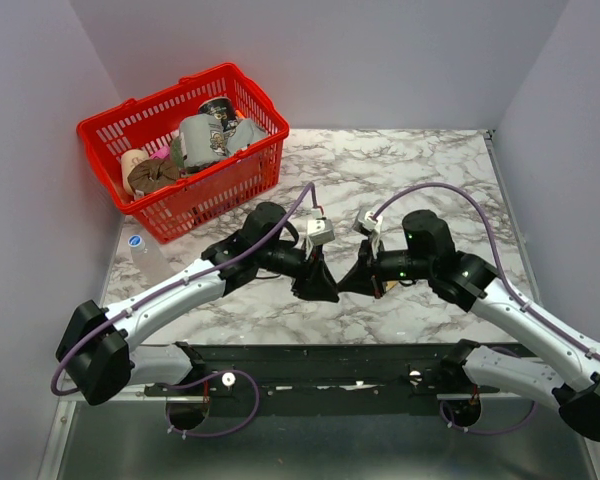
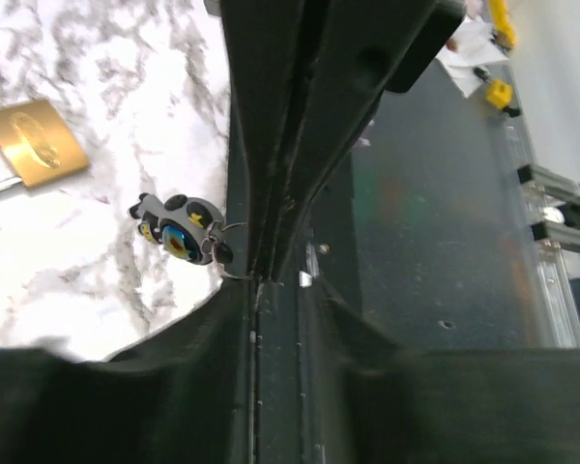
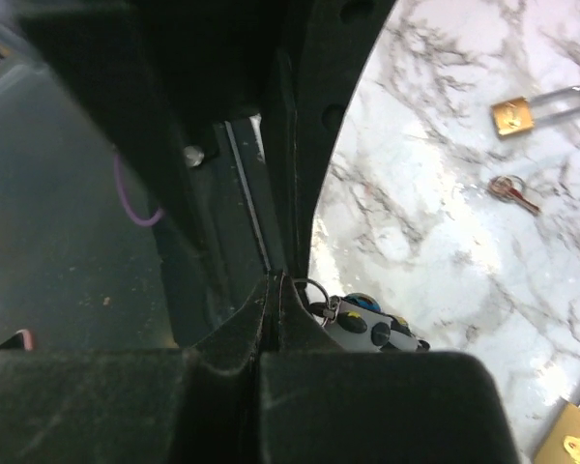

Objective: Unlock with the key

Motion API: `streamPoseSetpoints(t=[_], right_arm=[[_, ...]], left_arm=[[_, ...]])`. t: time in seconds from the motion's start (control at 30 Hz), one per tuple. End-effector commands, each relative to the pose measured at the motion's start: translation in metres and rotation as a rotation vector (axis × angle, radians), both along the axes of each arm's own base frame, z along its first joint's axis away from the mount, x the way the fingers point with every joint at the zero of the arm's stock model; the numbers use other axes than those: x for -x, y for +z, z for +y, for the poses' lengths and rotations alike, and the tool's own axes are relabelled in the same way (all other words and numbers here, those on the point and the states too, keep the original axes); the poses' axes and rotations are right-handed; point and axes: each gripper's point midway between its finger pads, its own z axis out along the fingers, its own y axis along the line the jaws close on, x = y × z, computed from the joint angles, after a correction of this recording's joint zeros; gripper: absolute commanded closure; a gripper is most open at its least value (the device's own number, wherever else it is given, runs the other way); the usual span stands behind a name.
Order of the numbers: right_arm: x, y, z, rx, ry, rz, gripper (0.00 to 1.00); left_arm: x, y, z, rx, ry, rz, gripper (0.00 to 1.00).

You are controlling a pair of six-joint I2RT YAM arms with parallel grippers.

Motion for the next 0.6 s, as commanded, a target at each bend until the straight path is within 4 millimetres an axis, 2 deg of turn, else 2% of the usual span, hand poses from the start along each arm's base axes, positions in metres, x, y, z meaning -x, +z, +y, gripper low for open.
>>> streamPoseSetpoints(t=[0.0,0.1,0.17,0.23,0.37,0.43,0.57], right_arm=[[-0.019,-0.011,-0.003,0.009,-0.119,-0.043,0.99],[-0.027,-0.013,-0.004,0.000,-0.165,-0.069,0.99],[-0.033,-0.012,-0.006,-0.013,-0.196,-0.098,0.99],[-0.041,-0.011,-0.009,-0.016,-0.236,-0.133,0.99],[-0.051,-0.004,-0.015,-0.042,-0.293,-0.212,0.99],[-0.054,0.002,-0.017,-0.077,-0.315,-0.261,0.99],[-0.057,0.014,-0.017,-0.126,-0.332,-0.370,0.99]], left_arm=[[-0.017,0.017,-0.001,0.046,0.077,-0.070,0.37],[-0.021,0.016,0.004,0.045,0.117,-0.049,0.27],[-0.026,0.017,0.009,0.052,0.183,0.015,0.26],[-0.036,0.028,0.012,0.102,0.251,0.029,0.26],[-0.060,0.033,0.018,0.101,0.492,0.202,0.26],[-0.075,0.024,0.024,0.053,0.657,0.376,0.26],[-0.081,0.006,0.025,0.000,0.779,0.642,0.28]])
